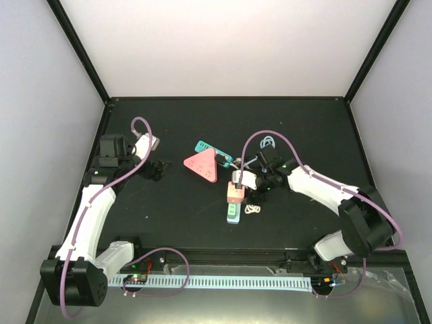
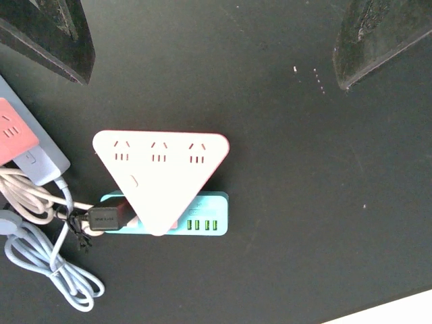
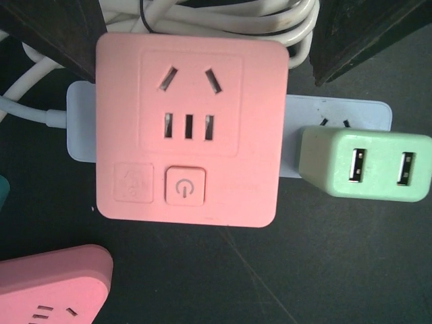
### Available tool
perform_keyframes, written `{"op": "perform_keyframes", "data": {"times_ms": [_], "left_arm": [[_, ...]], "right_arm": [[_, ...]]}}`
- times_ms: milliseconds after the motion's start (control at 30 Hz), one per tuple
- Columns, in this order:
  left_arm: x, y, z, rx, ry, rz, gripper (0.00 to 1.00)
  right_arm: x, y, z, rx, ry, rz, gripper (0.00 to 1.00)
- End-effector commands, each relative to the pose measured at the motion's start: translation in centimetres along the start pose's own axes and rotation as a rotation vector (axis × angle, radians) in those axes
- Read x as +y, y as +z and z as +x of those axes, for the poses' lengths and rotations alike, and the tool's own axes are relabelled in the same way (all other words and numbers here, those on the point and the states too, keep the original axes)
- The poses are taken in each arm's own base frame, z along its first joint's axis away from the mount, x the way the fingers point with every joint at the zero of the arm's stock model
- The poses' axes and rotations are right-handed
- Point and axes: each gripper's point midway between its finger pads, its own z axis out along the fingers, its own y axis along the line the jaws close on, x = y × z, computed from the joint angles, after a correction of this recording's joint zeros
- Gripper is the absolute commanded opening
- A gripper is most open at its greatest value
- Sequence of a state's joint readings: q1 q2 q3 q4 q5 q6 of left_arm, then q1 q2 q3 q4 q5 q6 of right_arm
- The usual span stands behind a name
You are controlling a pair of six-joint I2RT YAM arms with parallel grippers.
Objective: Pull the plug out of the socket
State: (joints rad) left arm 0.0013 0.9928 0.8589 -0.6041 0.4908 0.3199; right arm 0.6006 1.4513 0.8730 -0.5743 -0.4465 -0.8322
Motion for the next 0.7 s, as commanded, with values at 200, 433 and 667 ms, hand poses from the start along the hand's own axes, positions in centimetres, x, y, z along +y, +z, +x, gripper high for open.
{"op": "perform_keyframes", "data": {"times_ms": [200,433,667], "left_arm": [[-2.0,-0.4,-0.6,-0.021,0.038,0.083,0.99],[-3.0,-0.7,-0.9,-0.043,0.073,0.132,0.99],[-7.2,-1.1,0.2,-0.018,0.219,0.355,0.99]], "right_arm": [[-1.8,1.4,-1.3,-0.036,-0.012,0.018,0.77],[-2.8,2.1,-1.7,-0.043,0.028,0.029,0.57],[-5.2,2.3,-2.3,-0.041,0.105,0.103,0.42]]}}
